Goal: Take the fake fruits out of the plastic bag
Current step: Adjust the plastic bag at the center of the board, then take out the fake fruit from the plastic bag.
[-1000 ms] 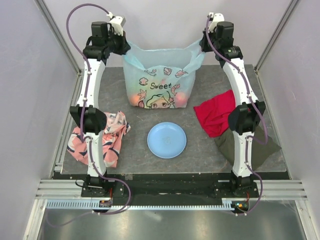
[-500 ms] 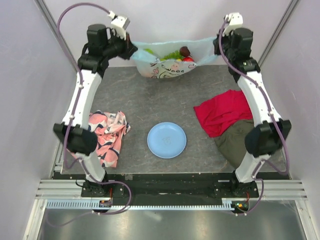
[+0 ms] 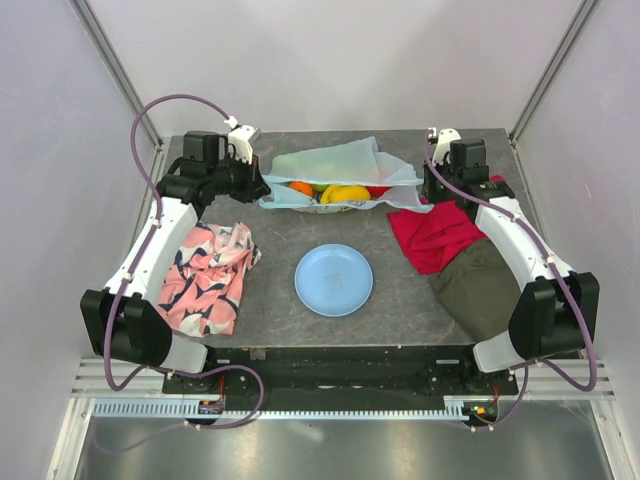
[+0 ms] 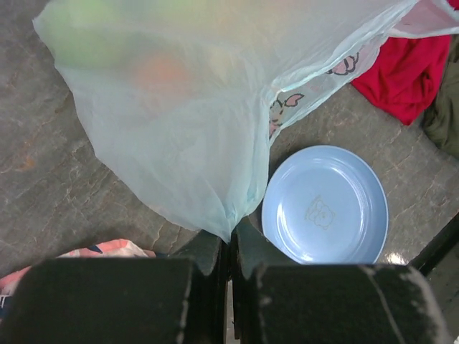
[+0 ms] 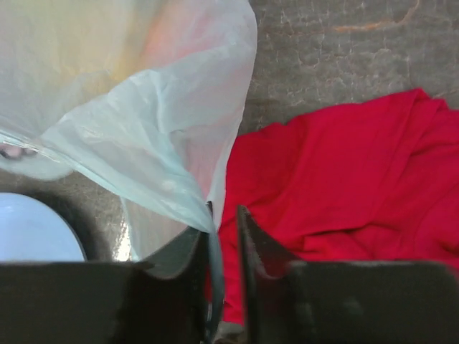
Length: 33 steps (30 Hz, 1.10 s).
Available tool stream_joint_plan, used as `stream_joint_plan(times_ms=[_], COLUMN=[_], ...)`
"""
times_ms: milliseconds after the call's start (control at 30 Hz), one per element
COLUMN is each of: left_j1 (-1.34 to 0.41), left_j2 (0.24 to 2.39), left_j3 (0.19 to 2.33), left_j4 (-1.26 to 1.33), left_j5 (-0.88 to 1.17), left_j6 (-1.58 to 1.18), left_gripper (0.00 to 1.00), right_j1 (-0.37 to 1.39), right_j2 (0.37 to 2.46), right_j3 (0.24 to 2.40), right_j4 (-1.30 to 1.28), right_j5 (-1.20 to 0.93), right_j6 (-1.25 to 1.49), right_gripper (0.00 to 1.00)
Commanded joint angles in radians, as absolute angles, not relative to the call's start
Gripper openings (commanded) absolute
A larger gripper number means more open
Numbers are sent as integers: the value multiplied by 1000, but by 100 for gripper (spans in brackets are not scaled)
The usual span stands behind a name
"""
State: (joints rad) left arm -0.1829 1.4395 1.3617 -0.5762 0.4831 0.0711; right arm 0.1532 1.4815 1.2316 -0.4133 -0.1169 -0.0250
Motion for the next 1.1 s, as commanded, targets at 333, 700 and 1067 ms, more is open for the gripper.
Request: stream_joint_plan(times_ms=[333, 700, 1067], left_j1=[-184, -184, -183], left_j2=[1376, 1382, 1378], left_j3=[1353, 1381, 1353], left_j4=[-545, -543, -529], left_j5=[502, 515, 548], left_j6=[-17, -61, -103], left_gripper=[2, 2, 2], right_j1=[153, 221, 411], right_j2=[1519, 1482, 1545], right_j3=[1676, 1772, 1681], right_j4=[-503, -468, -525], right_j5=[-224, -319, -422], right_j6=[-52, -63, -164], right_gripper=[88, 96, 33])
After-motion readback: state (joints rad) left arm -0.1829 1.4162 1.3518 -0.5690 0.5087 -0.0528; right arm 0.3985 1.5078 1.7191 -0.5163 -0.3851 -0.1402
